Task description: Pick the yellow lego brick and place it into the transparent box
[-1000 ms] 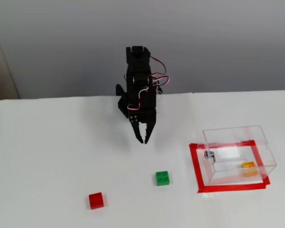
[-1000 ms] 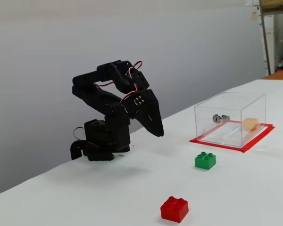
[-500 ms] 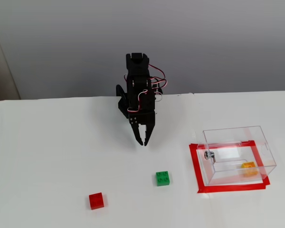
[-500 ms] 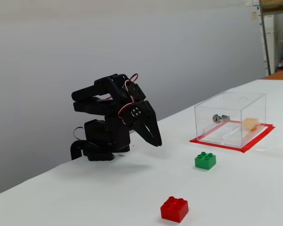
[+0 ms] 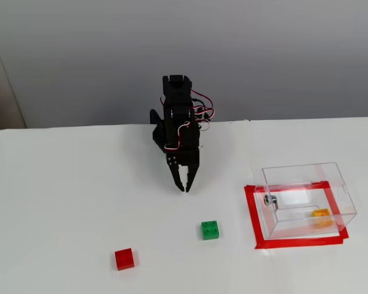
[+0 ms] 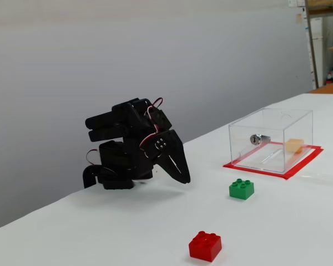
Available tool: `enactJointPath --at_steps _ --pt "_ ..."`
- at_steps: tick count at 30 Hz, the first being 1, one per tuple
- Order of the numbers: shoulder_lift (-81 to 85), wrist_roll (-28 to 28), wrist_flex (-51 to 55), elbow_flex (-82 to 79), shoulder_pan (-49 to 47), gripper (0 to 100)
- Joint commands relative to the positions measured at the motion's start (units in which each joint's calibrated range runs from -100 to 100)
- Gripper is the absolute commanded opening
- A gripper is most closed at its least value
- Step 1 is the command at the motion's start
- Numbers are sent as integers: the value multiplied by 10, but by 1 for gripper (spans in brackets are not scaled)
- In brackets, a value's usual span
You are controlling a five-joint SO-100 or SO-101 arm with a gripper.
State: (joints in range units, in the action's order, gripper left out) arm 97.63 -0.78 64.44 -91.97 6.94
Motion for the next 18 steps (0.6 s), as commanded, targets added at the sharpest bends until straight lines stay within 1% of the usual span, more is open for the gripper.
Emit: enactJointPath --at_steps 1,18 --pt "19 -4 0 -5 6 2" --pt "20 -4 -1 -28 16 2"
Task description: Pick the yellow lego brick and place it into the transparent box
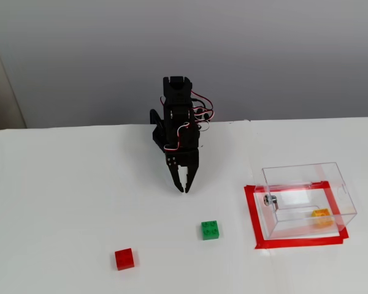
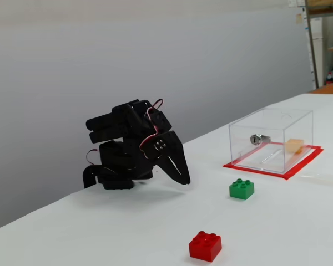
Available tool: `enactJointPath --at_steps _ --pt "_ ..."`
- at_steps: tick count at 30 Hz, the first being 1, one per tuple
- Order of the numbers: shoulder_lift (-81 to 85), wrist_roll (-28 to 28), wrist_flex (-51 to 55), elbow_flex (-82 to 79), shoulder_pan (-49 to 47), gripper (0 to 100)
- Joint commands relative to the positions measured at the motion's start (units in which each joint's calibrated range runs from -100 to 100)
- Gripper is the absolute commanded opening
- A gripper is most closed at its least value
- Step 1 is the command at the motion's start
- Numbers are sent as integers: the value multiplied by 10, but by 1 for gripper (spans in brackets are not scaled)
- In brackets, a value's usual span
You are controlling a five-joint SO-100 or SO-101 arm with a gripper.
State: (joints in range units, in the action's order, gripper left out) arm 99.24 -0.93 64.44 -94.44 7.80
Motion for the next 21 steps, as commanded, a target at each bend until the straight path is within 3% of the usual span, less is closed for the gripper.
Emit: enactJointPath --at_steps 1,21 --pt "4 -2 -1 -3 7 2" --pt "4 -31 -2 -4 7 2"
